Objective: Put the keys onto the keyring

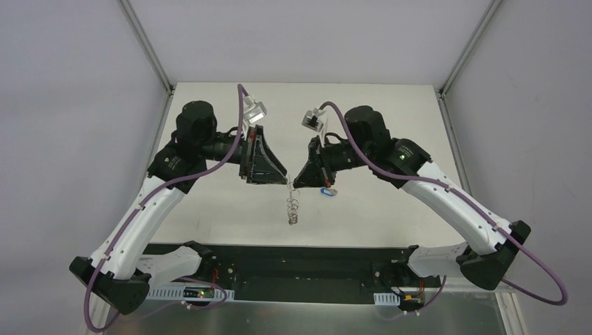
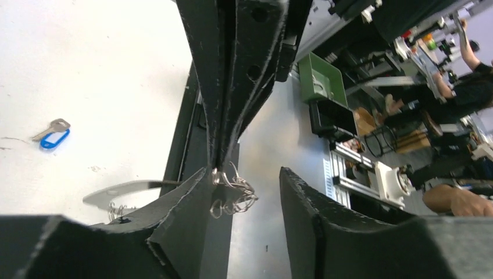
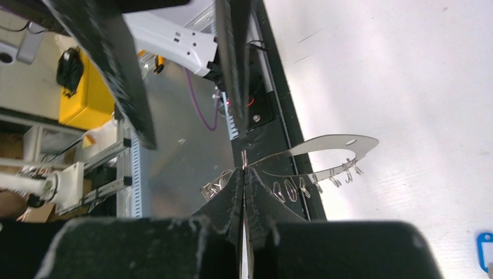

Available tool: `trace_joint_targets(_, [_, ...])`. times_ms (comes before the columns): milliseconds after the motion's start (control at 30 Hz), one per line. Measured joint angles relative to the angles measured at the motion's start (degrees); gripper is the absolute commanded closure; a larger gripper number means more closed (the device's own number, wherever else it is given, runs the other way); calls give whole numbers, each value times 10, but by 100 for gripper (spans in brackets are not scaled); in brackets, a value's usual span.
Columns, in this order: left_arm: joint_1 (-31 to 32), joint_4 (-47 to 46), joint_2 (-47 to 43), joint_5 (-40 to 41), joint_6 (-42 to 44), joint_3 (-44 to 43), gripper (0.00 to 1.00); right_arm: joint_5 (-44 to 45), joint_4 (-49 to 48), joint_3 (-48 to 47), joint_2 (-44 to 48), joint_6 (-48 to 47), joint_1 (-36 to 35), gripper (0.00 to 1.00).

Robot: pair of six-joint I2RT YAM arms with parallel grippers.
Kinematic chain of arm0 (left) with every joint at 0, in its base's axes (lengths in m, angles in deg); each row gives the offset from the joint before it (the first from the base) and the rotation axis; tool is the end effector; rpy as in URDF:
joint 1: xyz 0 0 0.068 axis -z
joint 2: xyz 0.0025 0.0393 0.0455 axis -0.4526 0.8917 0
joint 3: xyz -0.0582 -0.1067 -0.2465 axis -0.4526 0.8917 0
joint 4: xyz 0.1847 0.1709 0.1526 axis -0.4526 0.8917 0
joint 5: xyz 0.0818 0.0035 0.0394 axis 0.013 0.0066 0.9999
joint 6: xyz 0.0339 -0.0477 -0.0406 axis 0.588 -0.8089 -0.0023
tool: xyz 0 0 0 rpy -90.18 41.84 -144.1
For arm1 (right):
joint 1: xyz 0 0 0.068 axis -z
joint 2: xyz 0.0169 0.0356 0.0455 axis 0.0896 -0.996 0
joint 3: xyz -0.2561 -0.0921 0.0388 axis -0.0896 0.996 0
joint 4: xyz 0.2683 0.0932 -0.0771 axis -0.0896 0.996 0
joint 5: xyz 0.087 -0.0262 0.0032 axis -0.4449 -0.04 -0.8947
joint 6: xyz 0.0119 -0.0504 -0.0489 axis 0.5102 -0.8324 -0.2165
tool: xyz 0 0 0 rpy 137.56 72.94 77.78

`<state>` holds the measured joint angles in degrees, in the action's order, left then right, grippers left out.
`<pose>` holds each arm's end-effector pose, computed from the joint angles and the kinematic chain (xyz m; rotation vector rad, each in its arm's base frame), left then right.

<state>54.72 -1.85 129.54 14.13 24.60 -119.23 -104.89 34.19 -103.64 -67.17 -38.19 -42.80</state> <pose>0.2003 -0.1666 0.4388 1.0144 1.6376 -1.6112 0.1889 0.2701 0.4253 -1.3439 1.6011 1.2534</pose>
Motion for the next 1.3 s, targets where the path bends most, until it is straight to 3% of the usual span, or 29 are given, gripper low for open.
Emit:
trace_joint_targets(100, [0, -21, -31, 18, -4, 3, 42, 44, -47, 45, 45, 35, -4, 100])
trace_joint_targets(267, [0, -85, -92, 43, -17, 31, 43, 99, -119, 88, 116, 82, -10, 100])
trace_joint_targets(433, [0, -153, -110, 69, -45, 55, 47, 139, -195, 123, 164, 120, -14, 100])
trace_joint_targets(833, [0, -314, -92, 105, -142, 101, 69, 187, -365, 226, 201, 176, -44, 100])
trace_joint_targets(1300, [0, -378, -98, 103, -188, 110, 71, 240, -476, 240, 215, 174, -73, 100])
